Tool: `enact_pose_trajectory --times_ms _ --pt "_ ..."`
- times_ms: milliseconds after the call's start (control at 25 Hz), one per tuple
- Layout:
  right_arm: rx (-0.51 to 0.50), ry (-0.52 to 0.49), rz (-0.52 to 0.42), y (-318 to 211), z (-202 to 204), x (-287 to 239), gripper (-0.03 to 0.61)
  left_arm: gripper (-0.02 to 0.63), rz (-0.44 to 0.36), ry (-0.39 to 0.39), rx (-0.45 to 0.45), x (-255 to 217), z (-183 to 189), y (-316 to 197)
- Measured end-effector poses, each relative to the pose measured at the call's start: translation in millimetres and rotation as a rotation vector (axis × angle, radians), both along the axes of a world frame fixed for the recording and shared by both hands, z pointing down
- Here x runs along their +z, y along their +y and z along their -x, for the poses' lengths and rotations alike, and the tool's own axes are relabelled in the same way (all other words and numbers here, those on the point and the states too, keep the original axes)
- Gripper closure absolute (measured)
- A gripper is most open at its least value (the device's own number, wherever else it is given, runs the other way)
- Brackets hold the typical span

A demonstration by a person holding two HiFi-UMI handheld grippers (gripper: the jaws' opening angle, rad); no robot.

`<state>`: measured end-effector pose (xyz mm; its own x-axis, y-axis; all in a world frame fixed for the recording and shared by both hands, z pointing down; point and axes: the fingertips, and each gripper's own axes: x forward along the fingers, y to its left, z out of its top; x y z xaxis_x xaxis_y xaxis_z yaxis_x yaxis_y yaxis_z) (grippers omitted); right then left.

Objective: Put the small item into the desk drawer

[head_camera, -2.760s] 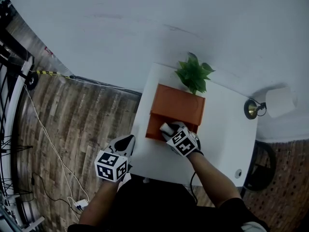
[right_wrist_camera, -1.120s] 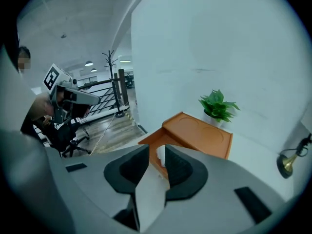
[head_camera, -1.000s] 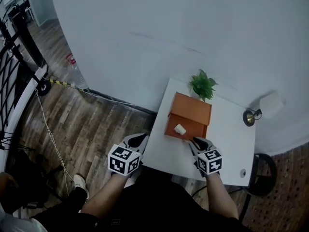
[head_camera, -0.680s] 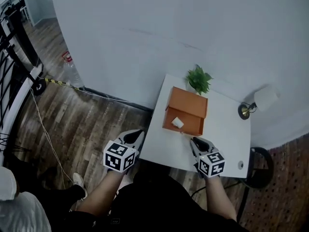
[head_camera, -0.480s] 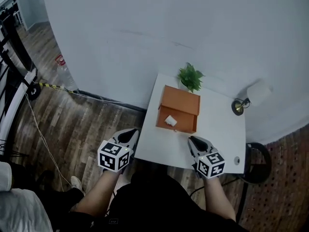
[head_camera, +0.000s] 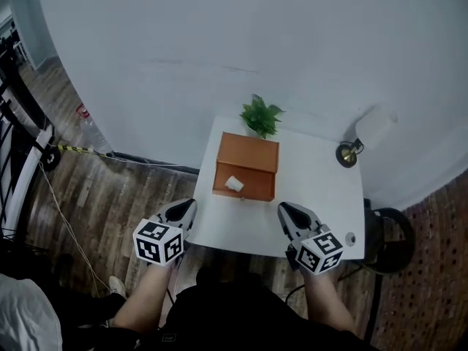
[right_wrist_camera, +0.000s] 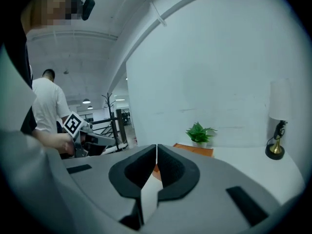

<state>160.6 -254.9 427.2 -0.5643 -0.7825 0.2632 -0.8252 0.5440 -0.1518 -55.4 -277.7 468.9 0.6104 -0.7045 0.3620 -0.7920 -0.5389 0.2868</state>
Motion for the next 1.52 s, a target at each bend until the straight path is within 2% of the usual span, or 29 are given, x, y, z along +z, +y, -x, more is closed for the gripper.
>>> enact_pose_trajectory --times_ms 160,320,760,1080,1240,1520 --pt "-0.024 -0.036 -0.034 10 -31 -19 0.571 0.611 -0.001 0.015 -0.047 -11 -28 5" --pt "-0.043 -0.040 -0.063 15 -61 -33 0.574 0.611 -0.026 -0.005 -0.058 -24 -56 11" --pt "-0.067 -0.055 -0.183 24 -103 -73 0.575 0.611 -0.151 -0.037 -0.061 -73 -112 14" --pt "-0.072 -0.081 -0.265 25 -107 -106 0.575 0.611 -0.225 -0.042 -0.054 -105 -119 13" --pt "-0.038 -0.112 -0.299 25 -104 -118 0.575 0.611 -0.236 -0.005 -0.037 -115 -108 18" --pt "-0.006 -0.113 -0.299 27 -87 -115 0.575 0.611 -0.268 -0.010 -0.073 -115 -75 11"
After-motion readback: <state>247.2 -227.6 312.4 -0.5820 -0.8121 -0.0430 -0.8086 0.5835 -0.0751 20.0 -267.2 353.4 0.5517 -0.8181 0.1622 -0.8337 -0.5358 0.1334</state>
